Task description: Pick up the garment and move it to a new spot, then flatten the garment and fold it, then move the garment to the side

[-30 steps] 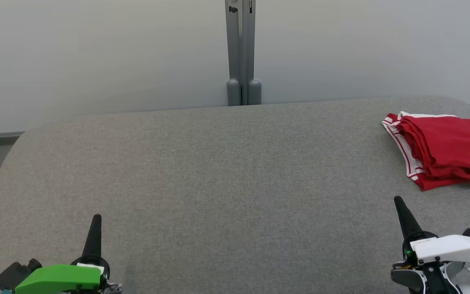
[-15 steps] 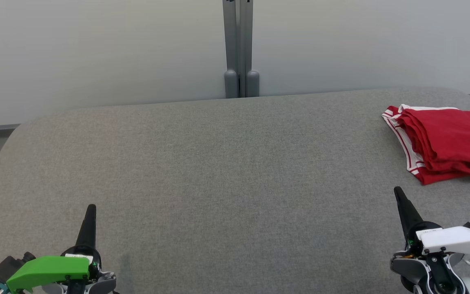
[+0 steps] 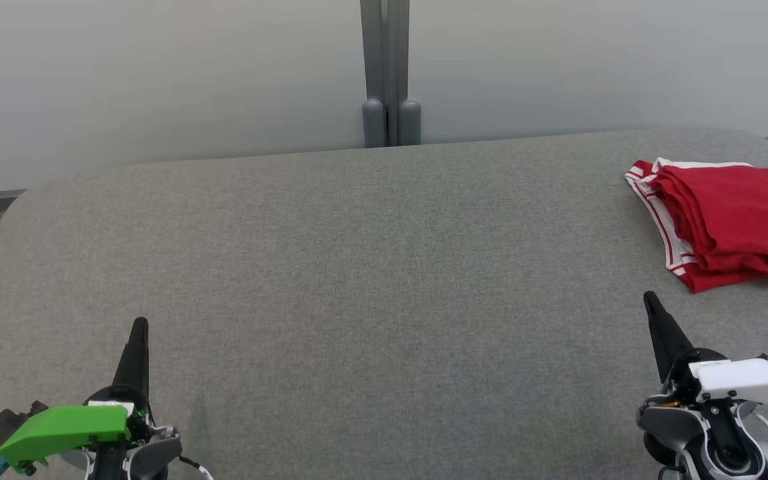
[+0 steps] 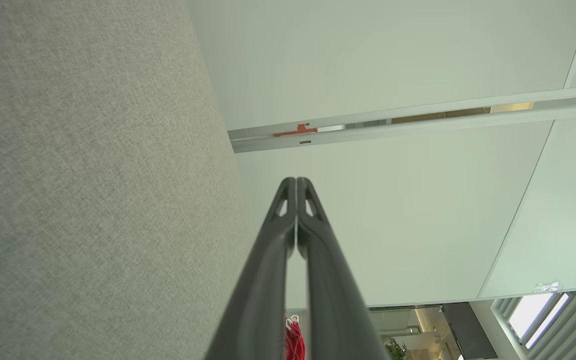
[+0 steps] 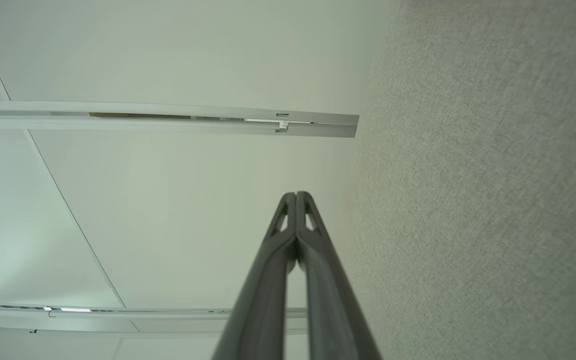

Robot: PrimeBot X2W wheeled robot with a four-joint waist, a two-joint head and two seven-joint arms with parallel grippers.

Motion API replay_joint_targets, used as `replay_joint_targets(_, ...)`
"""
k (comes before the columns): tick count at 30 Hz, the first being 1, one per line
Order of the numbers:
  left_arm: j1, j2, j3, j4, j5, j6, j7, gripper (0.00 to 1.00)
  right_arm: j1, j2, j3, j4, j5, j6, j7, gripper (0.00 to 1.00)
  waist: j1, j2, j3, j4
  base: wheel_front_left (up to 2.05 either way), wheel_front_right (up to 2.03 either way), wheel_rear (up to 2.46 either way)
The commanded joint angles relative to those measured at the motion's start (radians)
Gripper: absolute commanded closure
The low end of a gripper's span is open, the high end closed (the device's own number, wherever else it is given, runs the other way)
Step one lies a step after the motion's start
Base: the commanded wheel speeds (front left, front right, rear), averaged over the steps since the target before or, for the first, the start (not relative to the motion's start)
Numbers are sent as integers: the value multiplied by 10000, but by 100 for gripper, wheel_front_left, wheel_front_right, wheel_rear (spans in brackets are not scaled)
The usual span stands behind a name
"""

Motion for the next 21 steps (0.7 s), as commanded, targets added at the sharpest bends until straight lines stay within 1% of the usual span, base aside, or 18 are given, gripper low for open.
replay_joint_targets(1, -238, 14, 84, 32, -182, -66, 77, 100, -183, -3, -46, 24, 200, 7, 58, 100, 0, 0, 41, -12, 0, 0, 0)
replay_joint_targets(12, -484, -3, 252, 118, -882, -108, 275, 100, -384, 37, -140, 92, 890, 7, 257, 100, 0, 0, 277, -62, 0, 0, 0)
replay_joint_targets(21, -445, -27, 271, 115, -820, -97, 299, 100, -357, 31, -133, 86, 857, 7, 248, 100, 0, 0, 277, -62, 0, 0, 0)
